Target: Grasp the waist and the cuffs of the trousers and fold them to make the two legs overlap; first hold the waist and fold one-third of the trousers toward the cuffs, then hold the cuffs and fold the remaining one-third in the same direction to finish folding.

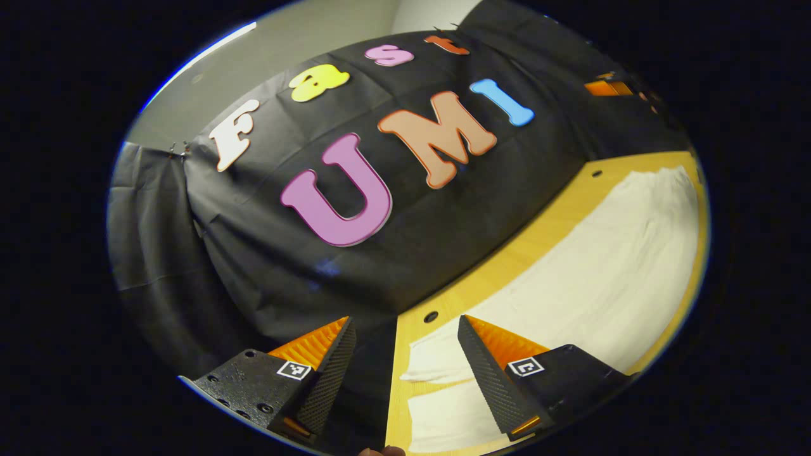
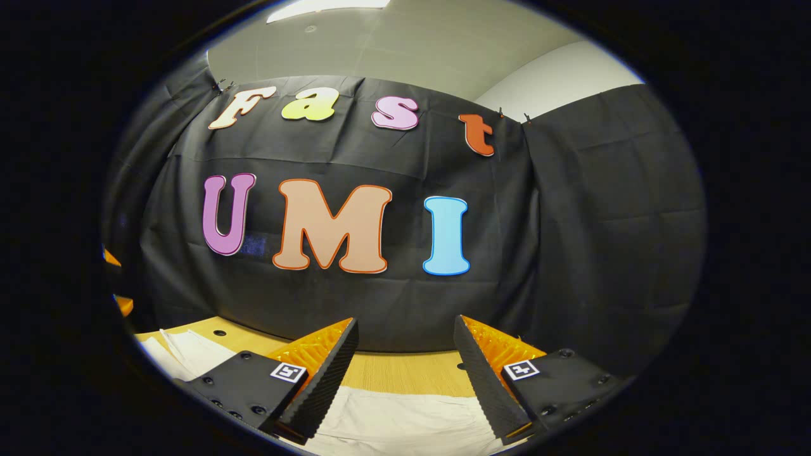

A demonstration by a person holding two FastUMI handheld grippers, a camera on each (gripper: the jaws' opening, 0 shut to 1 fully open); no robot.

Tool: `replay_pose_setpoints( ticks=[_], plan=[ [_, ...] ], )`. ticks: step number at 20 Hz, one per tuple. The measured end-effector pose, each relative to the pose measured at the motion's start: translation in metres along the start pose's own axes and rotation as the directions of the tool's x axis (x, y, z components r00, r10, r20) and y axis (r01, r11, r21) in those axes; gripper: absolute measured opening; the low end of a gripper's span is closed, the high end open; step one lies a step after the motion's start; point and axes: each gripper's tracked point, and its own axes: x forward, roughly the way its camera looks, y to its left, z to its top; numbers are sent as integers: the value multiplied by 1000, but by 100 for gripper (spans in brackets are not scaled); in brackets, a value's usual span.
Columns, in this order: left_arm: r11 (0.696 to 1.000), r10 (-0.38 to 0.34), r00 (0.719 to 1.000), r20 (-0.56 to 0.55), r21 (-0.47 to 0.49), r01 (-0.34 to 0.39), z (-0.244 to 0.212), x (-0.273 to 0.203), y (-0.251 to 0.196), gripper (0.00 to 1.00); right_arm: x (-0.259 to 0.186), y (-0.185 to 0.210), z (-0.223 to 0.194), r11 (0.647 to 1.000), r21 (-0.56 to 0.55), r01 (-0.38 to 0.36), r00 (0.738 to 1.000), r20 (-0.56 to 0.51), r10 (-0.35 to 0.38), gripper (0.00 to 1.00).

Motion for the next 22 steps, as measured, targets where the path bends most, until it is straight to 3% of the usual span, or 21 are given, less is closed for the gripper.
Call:
replay_pose_setpoints(
  ticks=[5, 8, 13, 22],
  plan=[
    [978, -148, 978, -145, 125, 166, -67, -19, -39, 97, 0, -3, -13, 1000, -6, 4, 1000, -27, -4, 98],
    [948, -213, 952, -220, 192, 256, -96, -26, -53, 96, -2, -5, -22, 1000, -10, 6, 999, -49, -7, 97],
    [843, -305, 897, -321, 346, 411, -140, -46, -77, 97, -6, -10, -29, 1000, -24, 8, 998, -61, -10, 97],
    [687, -383, 778, -497, 410, 600, -196, -70, -101, 97, -12, -15, -45, 997, -77, 4, 996, -90, -11, 97]
  ],
)
